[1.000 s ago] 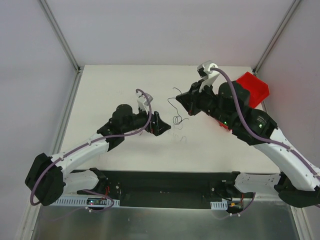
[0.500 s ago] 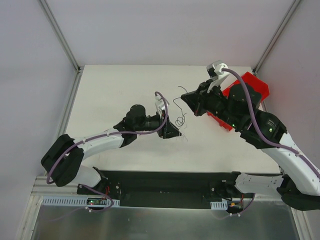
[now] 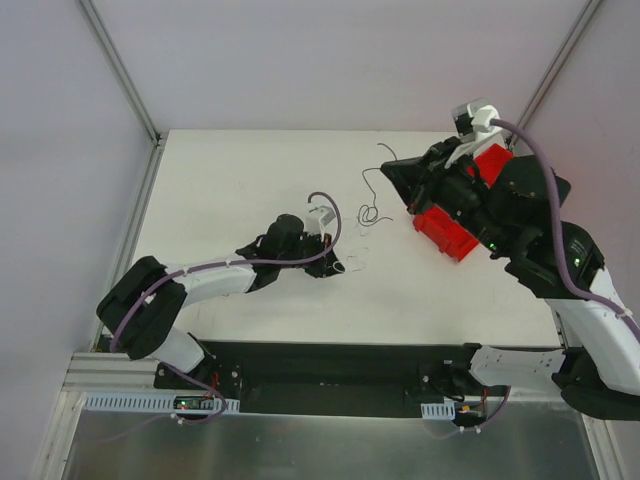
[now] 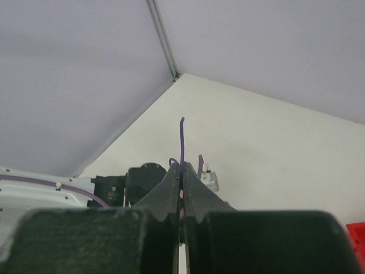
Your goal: Untangle the cables
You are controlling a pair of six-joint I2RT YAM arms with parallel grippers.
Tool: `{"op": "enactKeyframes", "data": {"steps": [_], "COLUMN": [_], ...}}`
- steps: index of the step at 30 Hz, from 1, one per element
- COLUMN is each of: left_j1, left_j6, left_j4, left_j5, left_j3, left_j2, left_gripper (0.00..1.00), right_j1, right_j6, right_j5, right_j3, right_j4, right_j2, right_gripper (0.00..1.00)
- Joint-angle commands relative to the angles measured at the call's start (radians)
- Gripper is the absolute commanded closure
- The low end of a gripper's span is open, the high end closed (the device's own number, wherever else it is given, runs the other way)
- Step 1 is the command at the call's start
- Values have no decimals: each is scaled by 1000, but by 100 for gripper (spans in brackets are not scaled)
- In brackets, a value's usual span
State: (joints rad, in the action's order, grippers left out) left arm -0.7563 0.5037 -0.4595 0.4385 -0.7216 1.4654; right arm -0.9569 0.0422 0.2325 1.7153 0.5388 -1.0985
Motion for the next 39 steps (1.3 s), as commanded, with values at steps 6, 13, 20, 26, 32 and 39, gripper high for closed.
{"op": "enactKeyframes", "data": {"steps": [6, 13, 20, 26, 32, 39], "left_j1": [31, 32, 29, 14, 5, 6], "left_j6": [-86, -122, -91, -82, -74, -94], "left_j4": [138, -33, -65, -80, -103, -4], "left_j5": [-100, 37, 189, 170, 151, -64], "left_j3": [77, 177, 87, -27, -114, -82], "left_j2": [-68, -357, -401, -266, -142, -120], "left_gripper": [100, 41, 1, 1, 9, 92], "right_j1": [6, 4, 6, 6, 6, 6], "right_j6": [73, 59, 51, 42, 36, 42], "right_j5": [74, 68, 57, 39, 28, 40], "right_j3": [96, 61, 56, 67, 79, 99], "right_j4": [-25, -42, -42, -43, -39, -33], "right_j2": [-9, -18, -15, -20, -27, -23], "right_gripper": [100, 100, 100, 100, 100, 100]}}
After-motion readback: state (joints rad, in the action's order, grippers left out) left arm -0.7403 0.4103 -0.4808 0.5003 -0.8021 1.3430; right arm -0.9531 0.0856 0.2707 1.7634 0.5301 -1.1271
